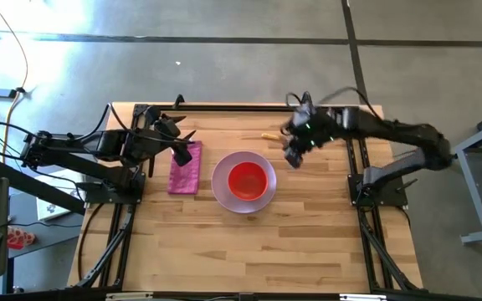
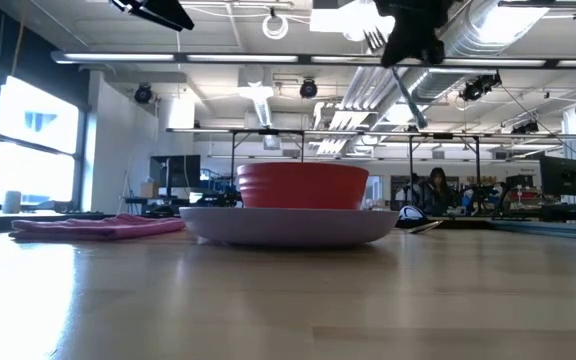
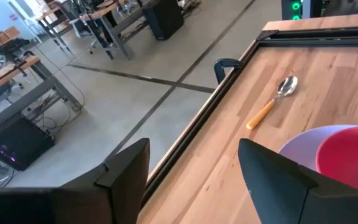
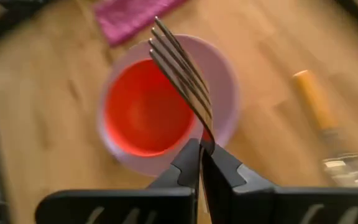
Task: Set table place
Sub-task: Put the blue fork on the table
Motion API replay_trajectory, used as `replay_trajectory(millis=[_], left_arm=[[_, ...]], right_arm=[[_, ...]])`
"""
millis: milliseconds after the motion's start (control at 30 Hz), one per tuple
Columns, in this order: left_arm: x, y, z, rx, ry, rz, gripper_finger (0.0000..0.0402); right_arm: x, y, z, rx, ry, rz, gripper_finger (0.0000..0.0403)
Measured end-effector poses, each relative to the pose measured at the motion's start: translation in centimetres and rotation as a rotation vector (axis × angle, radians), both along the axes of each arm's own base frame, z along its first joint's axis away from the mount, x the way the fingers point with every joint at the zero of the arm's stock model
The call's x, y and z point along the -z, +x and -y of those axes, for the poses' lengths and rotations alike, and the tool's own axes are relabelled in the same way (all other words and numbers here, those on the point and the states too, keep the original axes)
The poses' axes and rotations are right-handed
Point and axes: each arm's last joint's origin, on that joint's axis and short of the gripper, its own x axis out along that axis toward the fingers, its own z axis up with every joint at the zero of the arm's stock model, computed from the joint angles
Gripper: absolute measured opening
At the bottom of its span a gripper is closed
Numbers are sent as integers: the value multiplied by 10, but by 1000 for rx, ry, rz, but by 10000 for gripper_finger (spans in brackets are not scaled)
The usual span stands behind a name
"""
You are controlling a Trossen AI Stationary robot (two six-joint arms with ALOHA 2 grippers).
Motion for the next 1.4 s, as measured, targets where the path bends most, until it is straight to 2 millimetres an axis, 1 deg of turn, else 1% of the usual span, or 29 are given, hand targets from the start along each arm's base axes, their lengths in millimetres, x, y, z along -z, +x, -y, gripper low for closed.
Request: replay_trajectory(millis=[200,367,467,600,700,767,933,1200,1400], left_arm=[[0,0,0,13,-8,1,236],[0,0,0,15,-12,4,236],[0,0,0,12,-18,12,237],[0,0,0,8,-24,18,237],[0,0,0,7,-25,18,237],[0,0,0,7,-26,20,237],[0,0,0,2,-33,30,237],[1,1,0,0,-38,34,237],[1,1,0,-1,-40,36,237]], right_arm=[[72,-32,-27,93,235,253,0],[129,-56,-43,177,403,315,0],[153,-63,-50,190,466,356,0],[180,-72,-55,227,487,319,0],[194,-79,-56,235,481,279,0],[199,-81,-56,237,480,271,0],[205,-85,-55,245,431,267,0],[213,-85,-50,334,259,249,0],[226,-83,-49,406,251,171,0]])
